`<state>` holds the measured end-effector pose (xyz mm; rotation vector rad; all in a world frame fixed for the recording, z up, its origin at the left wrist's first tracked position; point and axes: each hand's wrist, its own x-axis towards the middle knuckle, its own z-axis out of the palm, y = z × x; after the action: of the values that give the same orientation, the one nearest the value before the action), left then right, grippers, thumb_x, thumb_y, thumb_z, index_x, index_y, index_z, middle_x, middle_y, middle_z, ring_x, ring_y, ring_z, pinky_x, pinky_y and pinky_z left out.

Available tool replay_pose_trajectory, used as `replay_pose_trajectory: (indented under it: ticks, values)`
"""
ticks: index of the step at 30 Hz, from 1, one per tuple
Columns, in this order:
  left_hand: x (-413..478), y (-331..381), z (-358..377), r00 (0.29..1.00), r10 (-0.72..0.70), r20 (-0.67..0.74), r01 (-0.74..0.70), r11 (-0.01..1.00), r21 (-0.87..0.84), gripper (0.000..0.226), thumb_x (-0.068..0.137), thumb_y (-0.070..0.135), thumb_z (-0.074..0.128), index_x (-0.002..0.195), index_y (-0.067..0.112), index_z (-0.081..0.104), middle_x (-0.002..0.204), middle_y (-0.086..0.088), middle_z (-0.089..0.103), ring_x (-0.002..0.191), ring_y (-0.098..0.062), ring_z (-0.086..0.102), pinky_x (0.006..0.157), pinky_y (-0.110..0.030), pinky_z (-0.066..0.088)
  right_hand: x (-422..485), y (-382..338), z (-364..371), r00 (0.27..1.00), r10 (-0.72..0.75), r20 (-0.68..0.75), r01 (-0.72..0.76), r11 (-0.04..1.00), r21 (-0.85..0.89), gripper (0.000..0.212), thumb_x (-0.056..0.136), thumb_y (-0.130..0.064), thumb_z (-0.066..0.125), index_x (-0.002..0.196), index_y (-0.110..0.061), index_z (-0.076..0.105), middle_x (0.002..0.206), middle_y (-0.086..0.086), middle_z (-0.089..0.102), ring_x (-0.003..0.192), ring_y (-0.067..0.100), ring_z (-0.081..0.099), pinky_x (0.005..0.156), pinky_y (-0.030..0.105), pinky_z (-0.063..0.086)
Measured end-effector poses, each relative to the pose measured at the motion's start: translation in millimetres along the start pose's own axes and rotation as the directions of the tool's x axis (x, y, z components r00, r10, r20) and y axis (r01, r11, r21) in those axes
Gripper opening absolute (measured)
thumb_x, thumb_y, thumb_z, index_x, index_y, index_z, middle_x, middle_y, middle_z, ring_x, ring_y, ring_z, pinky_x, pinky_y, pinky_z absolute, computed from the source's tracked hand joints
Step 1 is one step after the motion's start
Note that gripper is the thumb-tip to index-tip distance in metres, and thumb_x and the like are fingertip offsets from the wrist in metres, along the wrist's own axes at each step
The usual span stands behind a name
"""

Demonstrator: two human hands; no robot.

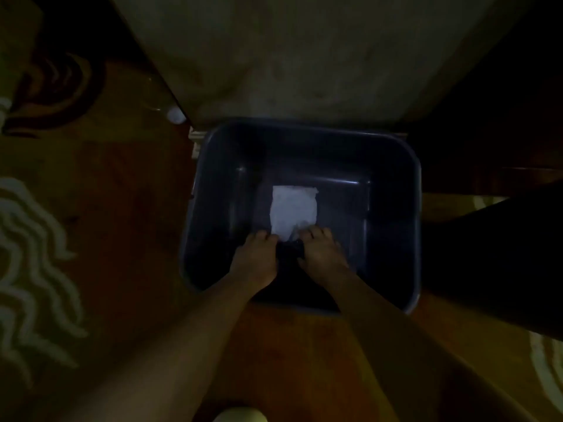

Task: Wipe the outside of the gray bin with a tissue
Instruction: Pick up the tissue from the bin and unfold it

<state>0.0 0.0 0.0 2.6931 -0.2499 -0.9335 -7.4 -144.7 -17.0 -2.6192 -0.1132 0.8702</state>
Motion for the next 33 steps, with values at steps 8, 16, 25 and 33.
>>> replay_pose_trajectory:
  ticks: [8, 16, 25, 33]
  values:
    - [50.7, -4.1, 16.1, 0.979, 0.122, -0.165, -0.102, 0.987, 0.127, 0.036, 0.088, 0.016, 0.046, 0.124, 0.012, 0.05, 0.128, -0.009, 0.048, 0.117, -0.025, 0.042, 0.088, -0.036, 0.041, 40.7, 17.4, 0.0, 0.966, -0.119, -0.231, 0.074, 0.978, -0.195, 0.041, 0.088, -0.012, 0.046, 0.129, -0.012, 0.042, 0.134, 0.008, 0.042, 0.118, 0.026, 0.037, 0.093, 0.034, 0.03]
    - [69.3, -2.8, 24.5, 0.947, 0.138, -0.288, -0.073, 0.971, 0.227, 0.032, 0.088, 0.032, 0.046, 0.116, 0.017, 0.05, 0.121, -0.006, 0.049, 0.115, -0.023, 0.042, 0.085, -0.035, 0.036, 53.8, 20.3, -0.2, 0.94, -0.156, -0.303, 0.105, 0.979, -0.176, 0.032, 0.089, -0.015, 0.043, 0.12, -0.011, 0.052, 0.131, 0.009, 0.049, 0.115, 0.025, 0.041, 0.091, 0.033, 0.028]
    - [63.0, 2.8, 20.5, 0.805, 0.281, -0.522, -0.269, 0.958, 0.099, 0.029, 0.09, 0.037, 0.042, 0.086, 0.018, 0.064, 0.093, -0.001, 0.064, 0.094, -0.02, 0.056, 0.077, -0.034, 0.034, 29.7, 16.0, -27.6, 0.875, 0.028, -0.484, 0.096, 0.969, 0.229, 0.015, 0.087, -0.013, 0.047, 0.095, -0.004, 0.057, 0.099, 0.015, 0.063, 0.096, 0.029, 0.054, 0.081, 0.033, 0.041]
    - [36.1, 52.3, -26.5, 0.737, 0.242, -0.631, -0.485, 0.84, -0.244, 0.009, 0.084, 0.022, 0.06, 0.086, 0.013, 0.06, 0.086, -0.005, 0.066, 0.077, -0.018, 0.061, 0.07, -0.039, 0.051, -14.5, 18.3, -97.4, 0.775, 0.241, -0.584, 0.14, 0.836, 0.531, 0.01, 0.092, -0.016, 0.047, 0.096, -0.01, 0.053, 0.087, 0.012, 0.065, 0.078, 0.023, 0.062, 0.068, 0.039, 0.053]
